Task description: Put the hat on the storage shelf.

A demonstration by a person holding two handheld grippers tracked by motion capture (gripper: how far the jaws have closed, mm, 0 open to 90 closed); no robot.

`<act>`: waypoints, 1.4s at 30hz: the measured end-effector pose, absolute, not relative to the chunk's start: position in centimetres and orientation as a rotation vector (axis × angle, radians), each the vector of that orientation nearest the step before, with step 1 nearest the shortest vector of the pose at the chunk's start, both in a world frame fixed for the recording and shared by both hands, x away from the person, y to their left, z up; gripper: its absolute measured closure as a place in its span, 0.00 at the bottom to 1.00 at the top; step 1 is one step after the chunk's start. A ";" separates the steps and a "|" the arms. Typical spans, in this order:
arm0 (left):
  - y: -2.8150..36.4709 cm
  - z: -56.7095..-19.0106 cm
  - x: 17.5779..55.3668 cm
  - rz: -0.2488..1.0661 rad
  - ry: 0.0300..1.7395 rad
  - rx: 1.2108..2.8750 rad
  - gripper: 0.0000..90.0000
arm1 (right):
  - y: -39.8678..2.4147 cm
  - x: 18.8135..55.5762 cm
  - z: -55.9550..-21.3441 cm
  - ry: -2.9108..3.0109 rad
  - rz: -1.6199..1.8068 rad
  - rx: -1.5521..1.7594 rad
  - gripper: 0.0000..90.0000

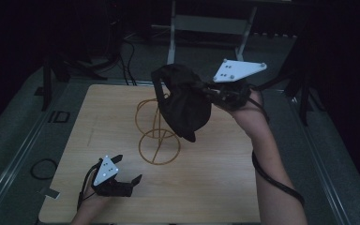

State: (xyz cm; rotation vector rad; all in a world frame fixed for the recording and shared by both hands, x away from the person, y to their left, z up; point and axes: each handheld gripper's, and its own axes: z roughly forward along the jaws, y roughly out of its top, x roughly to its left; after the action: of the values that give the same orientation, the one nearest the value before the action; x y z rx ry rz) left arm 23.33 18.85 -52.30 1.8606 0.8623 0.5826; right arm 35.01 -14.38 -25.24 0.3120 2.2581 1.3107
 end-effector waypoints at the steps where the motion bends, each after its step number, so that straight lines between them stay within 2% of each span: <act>1: 18.9 -52.3 23.3 0.580 0.866 1.858 0.03 | -14.0 35.1 -25.4 2.267 1.306 0.313 0.99; 21: 18.9 -52.8 23.3 0.560 0.876 1.858 0.03 | -9.3 36.3 -27.8 2.369 1.226 0.344 0.99; 37: 18.7 -53.1 23.3 0.538 0.872 1.860 0.03 | -7.0 38.2 -32.1 2.471 1.165 0.429 0.98; 41: 18.7 -53.1 23.3 0.539 0.871 1.860 0.03 | -6.9 38.2 -32.2 2.464 1.179 0.442 0.95; 42: 18.7 -53.1 23.3 0.539 0.871 1.860 0.03 | -7.0 38.3 -32.2 2.467 1.232 0.448 0.88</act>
State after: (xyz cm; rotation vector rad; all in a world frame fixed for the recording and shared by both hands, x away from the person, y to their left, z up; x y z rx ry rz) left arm 23.31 18.70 -53.10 1.8600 0.8708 0.5393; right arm 38.32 -6.96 -32.20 0.4476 2.4672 1.2322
